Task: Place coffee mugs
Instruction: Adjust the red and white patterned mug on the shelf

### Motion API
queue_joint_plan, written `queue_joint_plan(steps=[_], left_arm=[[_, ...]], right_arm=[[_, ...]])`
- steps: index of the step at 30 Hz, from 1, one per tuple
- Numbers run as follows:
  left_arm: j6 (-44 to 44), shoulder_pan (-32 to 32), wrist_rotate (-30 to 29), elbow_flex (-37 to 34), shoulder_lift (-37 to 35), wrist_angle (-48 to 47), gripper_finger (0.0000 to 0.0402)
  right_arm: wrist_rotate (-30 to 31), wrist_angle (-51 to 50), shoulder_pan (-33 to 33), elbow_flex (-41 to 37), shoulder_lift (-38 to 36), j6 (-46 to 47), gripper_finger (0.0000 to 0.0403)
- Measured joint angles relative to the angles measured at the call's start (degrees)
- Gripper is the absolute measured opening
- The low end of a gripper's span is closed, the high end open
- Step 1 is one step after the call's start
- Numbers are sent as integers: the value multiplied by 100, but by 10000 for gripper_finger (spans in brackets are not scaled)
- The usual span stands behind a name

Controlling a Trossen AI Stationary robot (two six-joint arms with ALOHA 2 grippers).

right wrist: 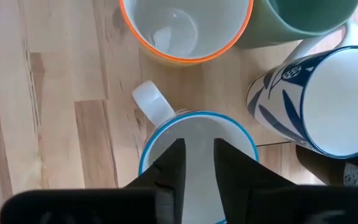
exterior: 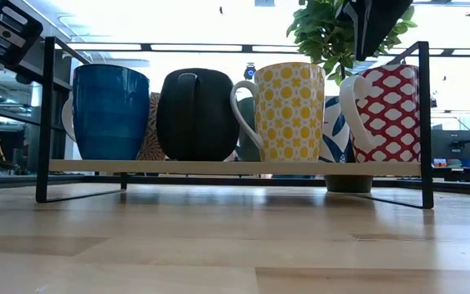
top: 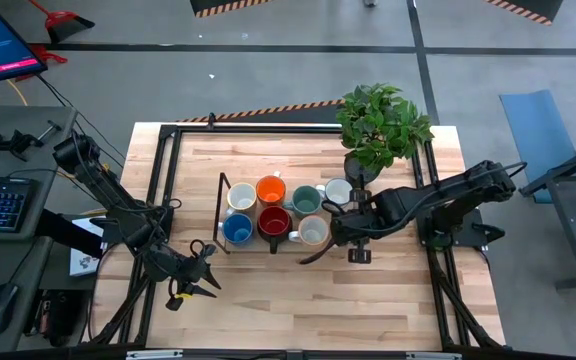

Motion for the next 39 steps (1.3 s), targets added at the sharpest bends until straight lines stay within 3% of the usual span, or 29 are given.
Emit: queue_joint_plan(steps=[11,39], left_arm=[[0,-1,0,0,0,0,94],[0,0,-1,0,1,2,94]], right_arm=[[-27,-14,0,-2,160,94,24],[-59,-117,-48,-9,428,92,23]])
